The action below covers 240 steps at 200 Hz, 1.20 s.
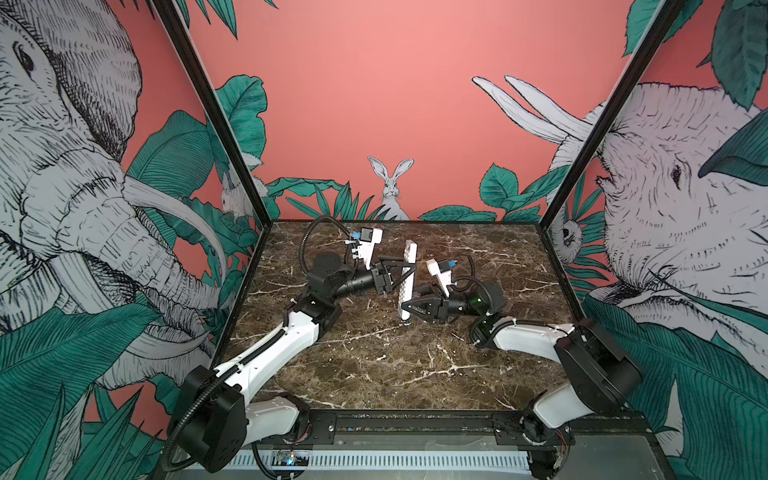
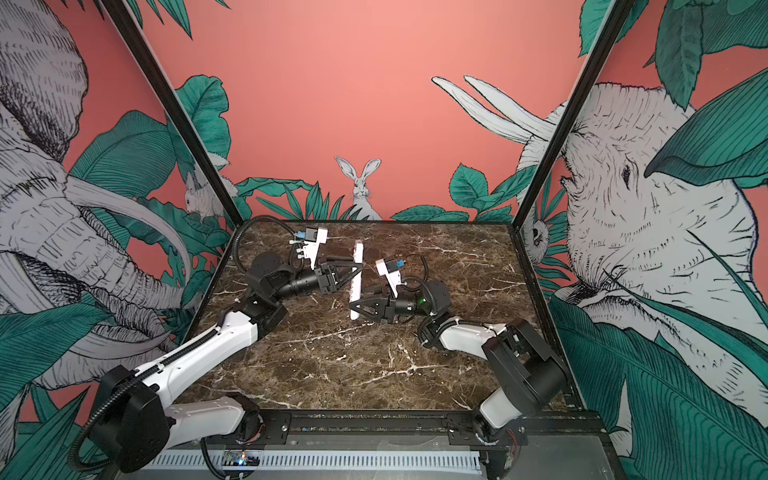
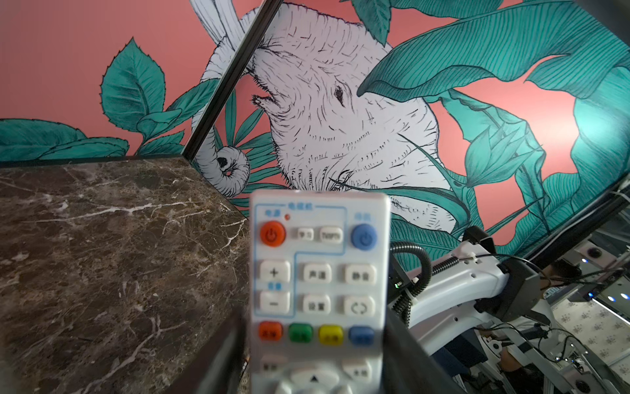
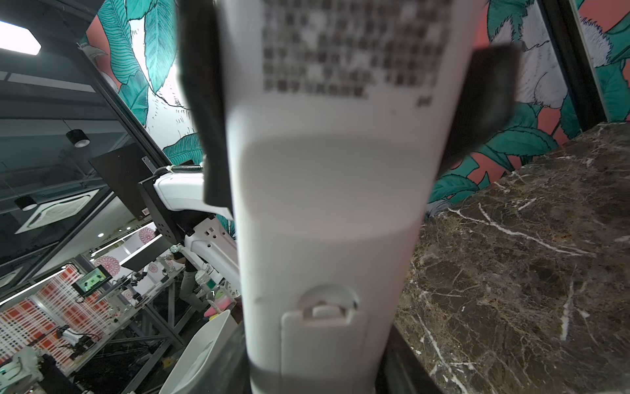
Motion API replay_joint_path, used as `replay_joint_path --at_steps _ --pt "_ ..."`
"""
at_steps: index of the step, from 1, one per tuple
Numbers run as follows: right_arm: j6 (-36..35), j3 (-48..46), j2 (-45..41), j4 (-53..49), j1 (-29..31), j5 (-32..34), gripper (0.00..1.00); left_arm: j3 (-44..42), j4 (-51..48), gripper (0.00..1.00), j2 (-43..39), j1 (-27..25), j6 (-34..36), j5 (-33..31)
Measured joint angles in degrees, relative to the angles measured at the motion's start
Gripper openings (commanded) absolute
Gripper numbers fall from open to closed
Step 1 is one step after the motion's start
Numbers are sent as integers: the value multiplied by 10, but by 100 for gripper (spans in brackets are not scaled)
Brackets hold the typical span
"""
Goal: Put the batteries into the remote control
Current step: 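Raise the remote upright with the left gripper while the right gripper grasps its back, then hold the remote with the right gripper and pull it from the left gripper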
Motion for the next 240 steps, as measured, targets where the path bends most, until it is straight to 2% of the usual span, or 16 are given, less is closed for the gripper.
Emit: replay_joint_path --at_steps 18,50,88,127,177,240 --pt "-34 0 -25 -55 0 6 5 2 -30 97 -5 0 16 -19" --pt "-137 2 -85 -210 0 46 0 11 -94 99 -27 0 45 -47" --pt "-257 32 -125 -415 0 153 0 18 -172 92 -75 0 85 -115" --pt "-318 35 -136 -546 3 276 0 18 -210 86 -105 -7 110 -183" --pt "-369 48 -145 -640 42 380 0 18 -224 79 -54 -44 123 -251" --pt "-382 54 -145 -653 67 438 0 45 -221 68 22 -77 125 -308"
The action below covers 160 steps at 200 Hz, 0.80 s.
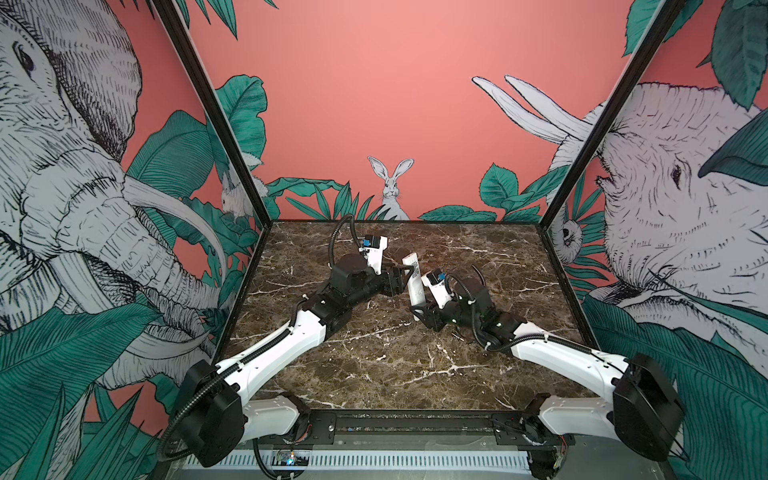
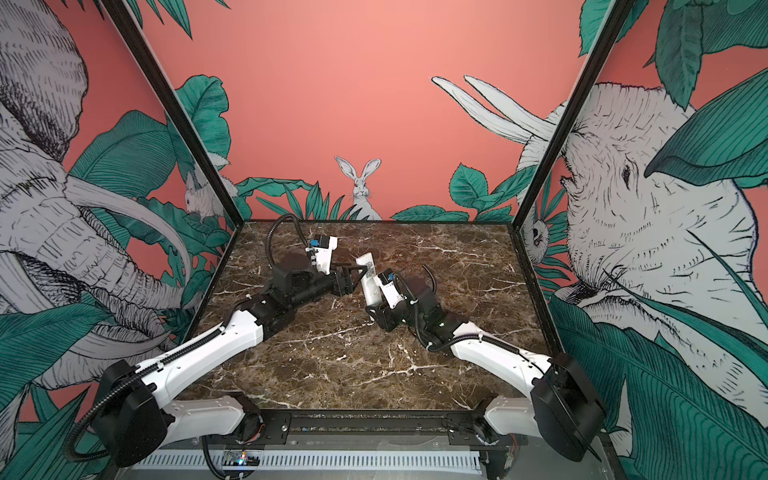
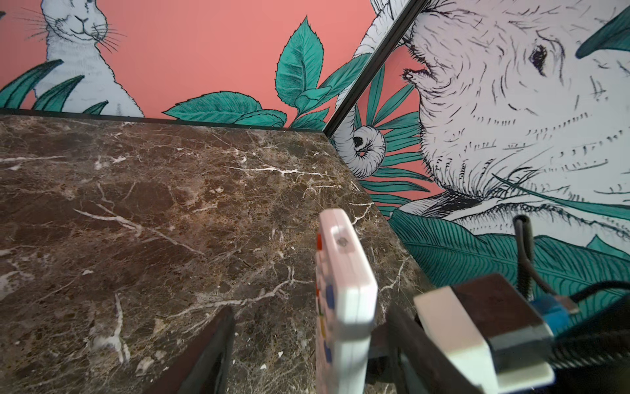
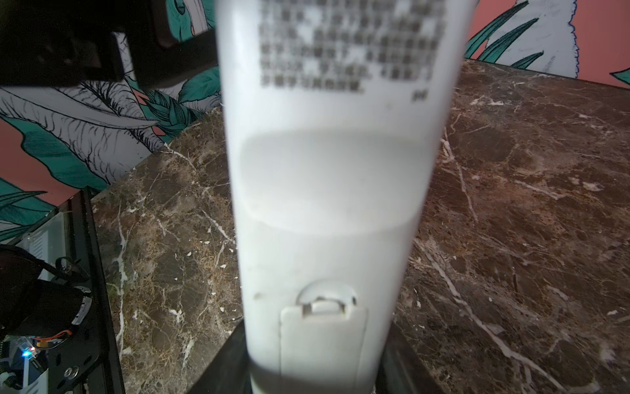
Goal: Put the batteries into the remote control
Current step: 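Hold the remote with the right gripper and pull it from the left gripper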
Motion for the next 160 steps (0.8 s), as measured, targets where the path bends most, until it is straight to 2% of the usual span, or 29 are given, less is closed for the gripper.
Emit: replay_joint_path --at_steps 57,116,160 --pt "-9 1 1 -13 12 32 0 10 23 55 36 -23 -12 -23" --pt "-13 7 2 -23 17 44 0 10 38 52 55 -27 -24 -28" --pt "-14 7 2 -24 17 46 0 10 39 37 60 -30 -30 -32"
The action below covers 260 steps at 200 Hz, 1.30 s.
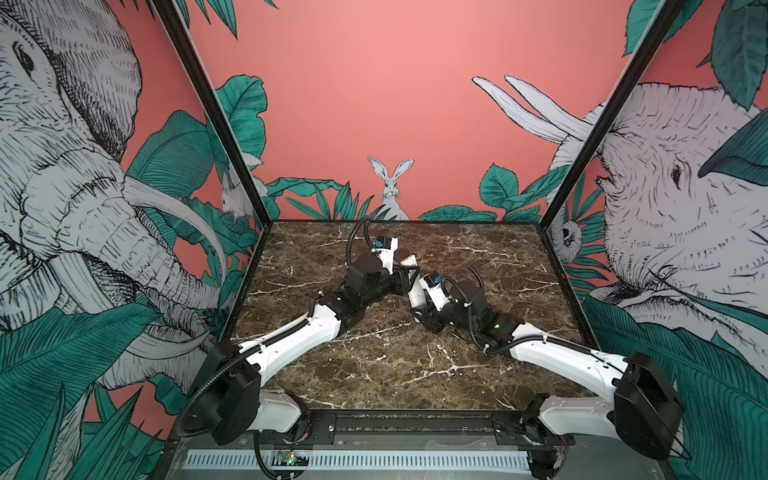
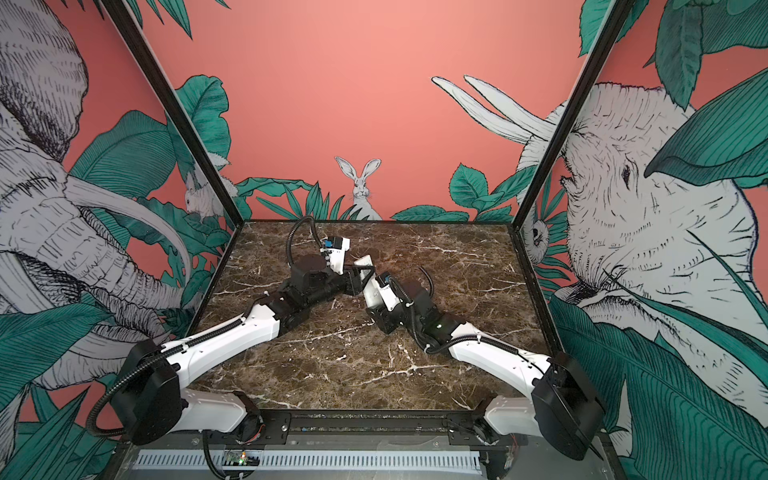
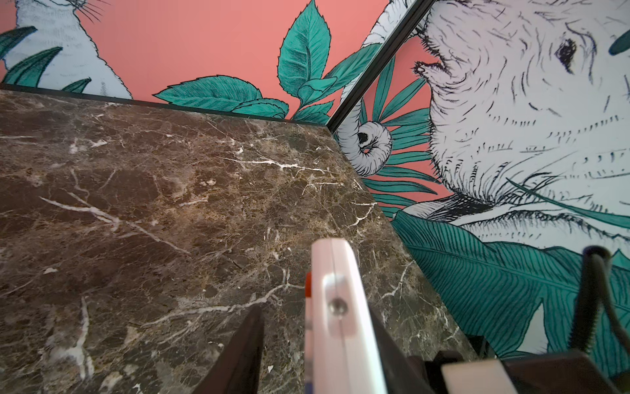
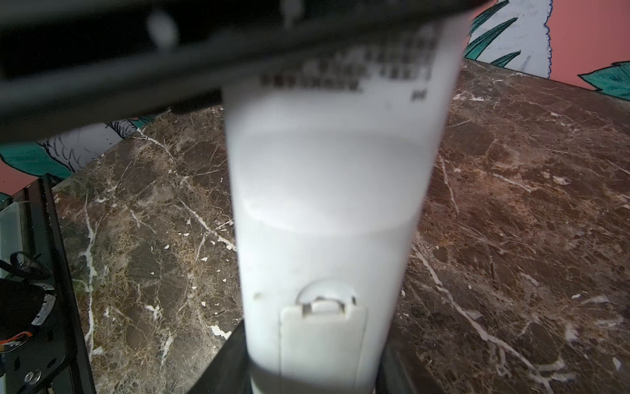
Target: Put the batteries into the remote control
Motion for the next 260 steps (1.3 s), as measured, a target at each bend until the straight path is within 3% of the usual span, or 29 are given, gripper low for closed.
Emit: replay_joint_path --at_steps 69,97,131,170,184,208,260 --pt "-1 0 9 3 3 0 0 0 4 19 2 0 -7 3" --pt "0 0 16 7 3 1 0 0 4 4 4 -2 -12 4" --pt "-3 0 16 7 3 2 22 0 4 0 4 -2 -10 6" --pt "-26 0 15 0 5 5 70 0 -1 0 4 -1 -6 7" --pt "-46 0 11 -10 9 6 80 0 -14 0 4 0 -1 13" --pt "-79 0 -7 -33 12 10 89 1 -41 0 5 13 2 28" --pt "-151 -3 -72 -57 12 -13 92 -6 -43 0 12 78 3 88"
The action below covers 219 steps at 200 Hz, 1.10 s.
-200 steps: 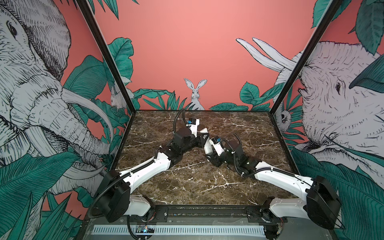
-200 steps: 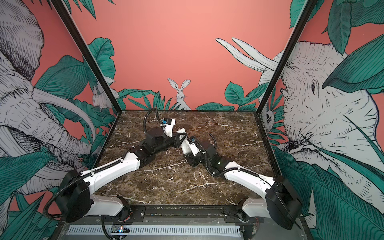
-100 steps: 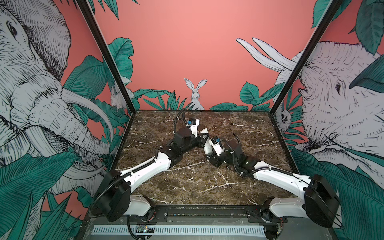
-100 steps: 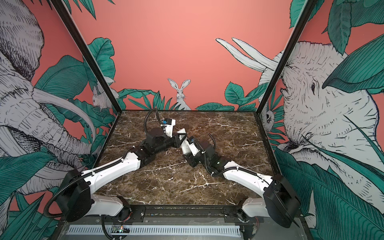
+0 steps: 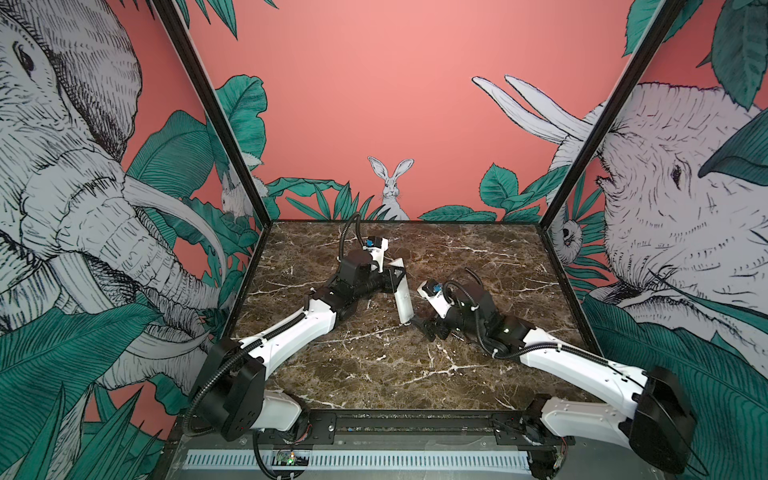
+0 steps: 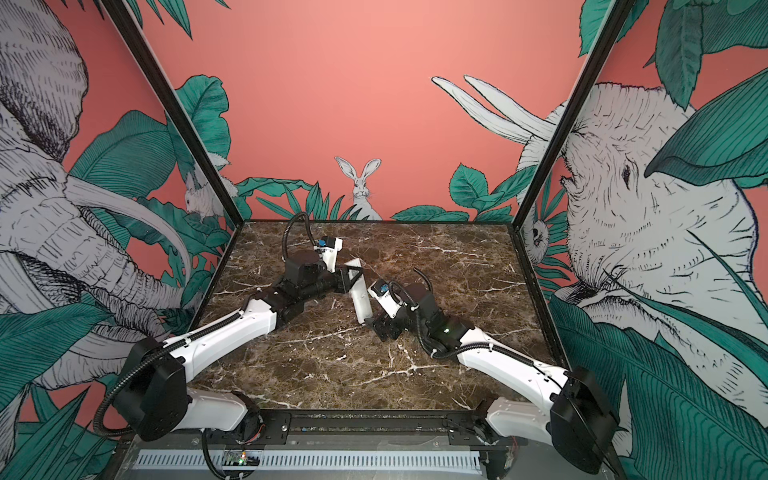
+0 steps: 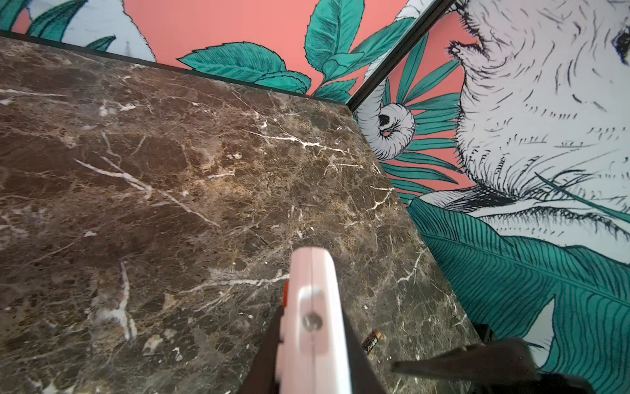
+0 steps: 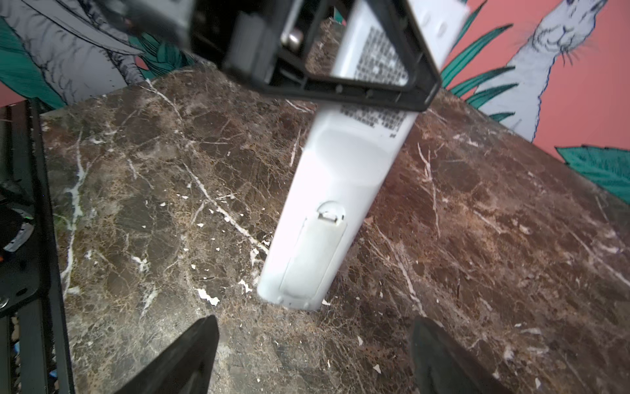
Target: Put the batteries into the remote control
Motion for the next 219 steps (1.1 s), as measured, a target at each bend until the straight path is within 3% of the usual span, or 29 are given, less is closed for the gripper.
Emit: replay_joint_path --at_steps 47,112,219 --pt "-80 -8 -84 -26 0 -64 100 -2 -4 0 0 24 7 85" --pt "-136 -2 -86 -52 9 -167 99 -2 -37 0 -2 27 8 205" --pt "-213 48 -19 -89 52 -150 92 -3 -62 0 -28 27 -10 280"
